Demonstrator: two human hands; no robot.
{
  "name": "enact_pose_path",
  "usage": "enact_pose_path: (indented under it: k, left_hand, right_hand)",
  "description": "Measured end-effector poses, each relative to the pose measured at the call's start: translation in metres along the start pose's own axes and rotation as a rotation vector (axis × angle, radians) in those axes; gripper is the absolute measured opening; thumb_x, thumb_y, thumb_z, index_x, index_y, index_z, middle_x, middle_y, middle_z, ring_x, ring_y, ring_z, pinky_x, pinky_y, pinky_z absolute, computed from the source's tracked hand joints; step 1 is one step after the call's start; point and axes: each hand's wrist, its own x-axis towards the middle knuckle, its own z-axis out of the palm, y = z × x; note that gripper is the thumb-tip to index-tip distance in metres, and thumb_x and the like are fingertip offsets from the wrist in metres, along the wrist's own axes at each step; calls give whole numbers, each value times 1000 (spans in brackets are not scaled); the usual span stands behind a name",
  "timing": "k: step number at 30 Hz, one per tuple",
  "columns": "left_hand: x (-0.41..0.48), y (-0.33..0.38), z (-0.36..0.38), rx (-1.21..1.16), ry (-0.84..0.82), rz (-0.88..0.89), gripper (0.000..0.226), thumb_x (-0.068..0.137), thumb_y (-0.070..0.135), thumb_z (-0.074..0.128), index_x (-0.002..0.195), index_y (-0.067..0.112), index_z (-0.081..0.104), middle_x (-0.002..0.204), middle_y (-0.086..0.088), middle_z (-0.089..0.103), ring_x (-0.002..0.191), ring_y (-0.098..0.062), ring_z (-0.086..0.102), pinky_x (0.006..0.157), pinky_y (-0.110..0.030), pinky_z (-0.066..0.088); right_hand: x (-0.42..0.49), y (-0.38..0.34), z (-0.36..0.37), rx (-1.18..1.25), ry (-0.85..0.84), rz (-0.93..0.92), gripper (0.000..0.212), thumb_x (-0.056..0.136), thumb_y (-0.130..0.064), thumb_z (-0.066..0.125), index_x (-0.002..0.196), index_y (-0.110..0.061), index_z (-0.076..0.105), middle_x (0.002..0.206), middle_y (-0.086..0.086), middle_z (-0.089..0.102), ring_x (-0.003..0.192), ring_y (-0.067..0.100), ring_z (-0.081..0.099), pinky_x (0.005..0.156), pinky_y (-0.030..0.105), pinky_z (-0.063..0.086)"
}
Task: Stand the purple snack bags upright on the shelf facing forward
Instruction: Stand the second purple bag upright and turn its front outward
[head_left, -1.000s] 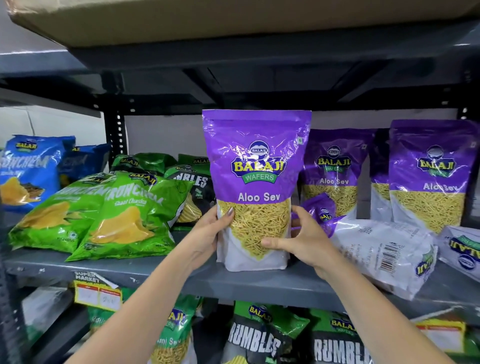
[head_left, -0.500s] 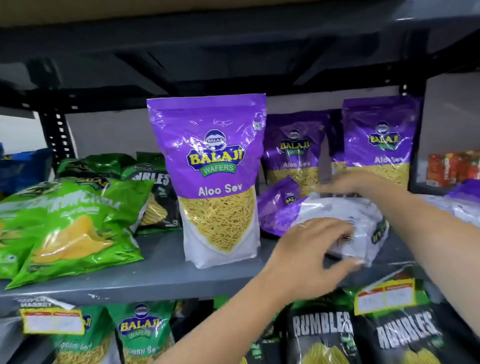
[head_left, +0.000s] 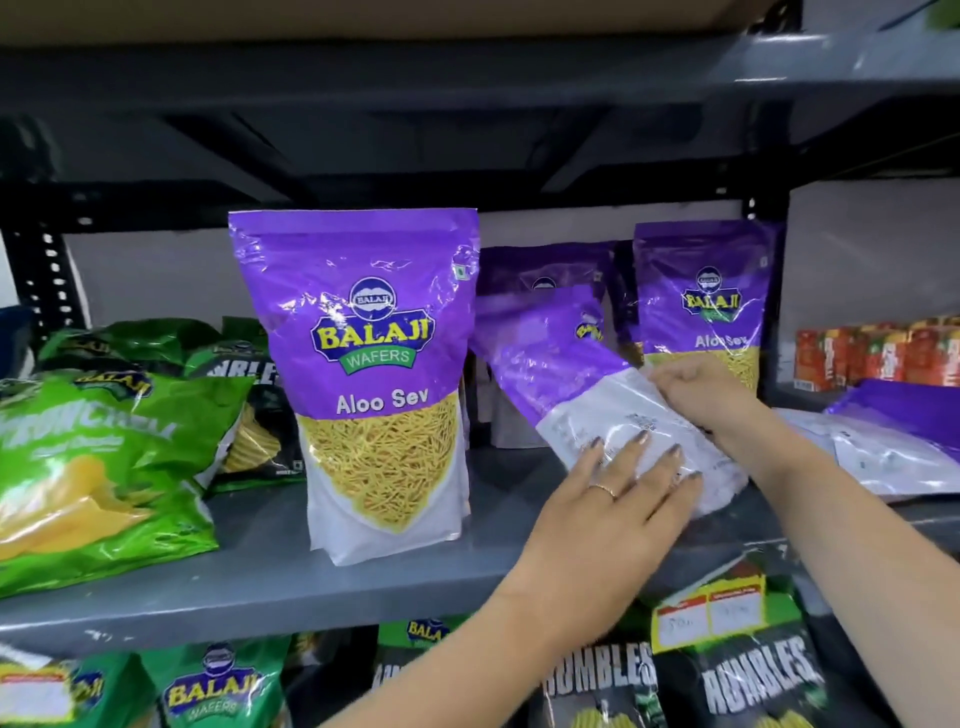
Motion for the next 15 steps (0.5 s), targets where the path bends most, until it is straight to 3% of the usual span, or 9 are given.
enact_pose_path:
  k: [4,7,11,15]
  left_hand:
    - [-1,-33,-3,154,76,163,45,90,8,41,133,12,55,140,-8,58,134,-31,49,109,-46,41]
    - [-2,-60,0,194,38,222,41,90,14,45,128,15,61,141,-6,58,132,-27,52,110,-46,38]
    - [-14,-69,2,0,-107,94,63,90,55,50,145,24,42,160,-1,32,149,-16,24,118,-48,13]
    - [-15,-52,6,0,-51,-21,68,93,62,40,150,27,32,165,0,9,153,-21,3,120,-54,9]
  right_hand:
    - [5,6,8,212,286,-175,40,86,-31,57,72,6,65,70,9,57,68,17,47,65,33,40]
    - [2,14,20,157,414,-265,31,89,-29,52,61,-19,60,63,-1,55,66,15,46,68,32,37]
    - [-15,33,36,94,408,-321,29,95,-17,47,69,-9,59,66,11,57,65,15,45,61,32,36]
    - [-13,19,29,231,305,-176,44,92,-42,45,89,-3,64,97,32,64,75,26,58,78,45,49]
